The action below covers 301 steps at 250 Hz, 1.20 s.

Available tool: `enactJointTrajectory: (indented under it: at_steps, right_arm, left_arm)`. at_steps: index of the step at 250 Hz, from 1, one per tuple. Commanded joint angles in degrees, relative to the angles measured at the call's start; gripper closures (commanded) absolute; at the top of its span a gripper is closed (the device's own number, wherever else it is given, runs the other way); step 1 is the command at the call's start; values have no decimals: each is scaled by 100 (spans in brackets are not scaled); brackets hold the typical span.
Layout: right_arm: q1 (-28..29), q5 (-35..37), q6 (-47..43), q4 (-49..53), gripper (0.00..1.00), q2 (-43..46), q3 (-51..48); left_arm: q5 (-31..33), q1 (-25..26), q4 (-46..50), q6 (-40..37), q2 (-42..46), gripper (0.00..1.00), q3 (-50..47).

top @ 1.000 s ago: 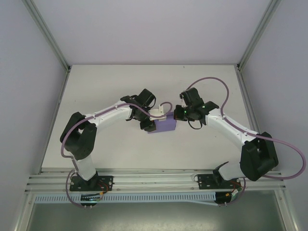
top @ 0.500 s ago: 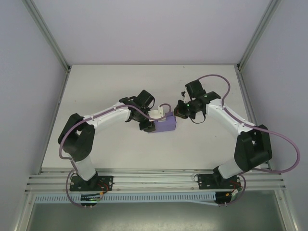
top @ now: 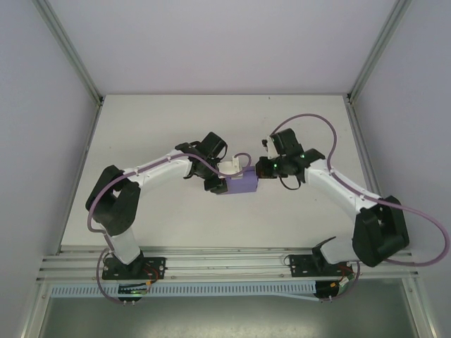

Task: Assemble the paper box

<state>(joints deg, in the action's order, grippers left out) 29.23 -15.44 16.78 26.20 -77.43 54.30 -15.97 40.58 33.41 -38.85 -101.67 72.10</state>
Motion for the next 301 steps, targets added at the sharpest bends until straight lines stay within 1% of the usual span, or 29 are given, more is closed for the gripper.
enactJointTrajectory:
  at_steps: [1, 18, 28, 39, 58, 81, 114, 138, 157, 179, 202, 223, 241, 277, 287, 301]
  right_arm:
    - [263, 225, -416, -660, 100, 394, -698]
    - [270, 291, -466, -1071, 100, 549, -1049]
    - [405, 337, -536, -1203, 100, 612, -1196]
    - [496, 502, -703, -1191, 100, 662, -1300]
    - [655, 1007, -825, -1046, 100, 703, -1350]
    - [819, 1315, -831, -1099, 100, 682, -1442]
    - [1251, 1673, -821, -1666, 100, 549, -1763]
    - [1365, 2100, -658, -2083, 100, 458, -1987]
    - [1363, 2067, -549, -2466, 100, 422, -2176]
    - [1370, 1562, -368, -2956, 100, 376, -2359]
    - [1366, 1151, -91, -3130, 100, 295, -2354]
    - [1387, 933, 4, -3279, 100, 246, -2429]
    - [1450, 1101, -36, -3331, 100, 216, -2567]
    - [1538, 1764, 56, -3465, 100, -77, -2912]
    - [1546, 1849, 71, -3552, 100, -151, -2992]
    - [1565, 1981, 79, -3595, 100, -204, -3031]
  left_arm:
    - [112, -50, 137, 157, -193, 69, 44]
    - [91, -46, 166, 184, -220, 69, 95]
    - [75, -44, 210, 191, -239, 69, 132]
    - [85, -45, 220, 193, -257, 69, 158]
    - [79, -47, 240, 206, -268, 68, 177]
    - [26, -42, 221, 276, -279, 68, 213]
    - [-21, -49, 210, 386, -301, 66, 307]
    - [-26, -47, 164, 456, -308, 65, 358]
    - [-48, -43, 161, 496, -319, 63, 397]
    - [-32, -49, 135, 530, -349, 63, 428]
    - [-46, -49, 131, 575, -395, 63, 471]
    - [-65, -45, 103, 624, -424, 62, 498]
    - [-46, -52, 69, 654, -409, 57, 490]
    - [-47, -44, 58, 699, -413, 57, 517]
    - [-24, -49, 52, 708, -416, 56, 525]
    - [25, -48, 41, 740, -415, 51, 546]
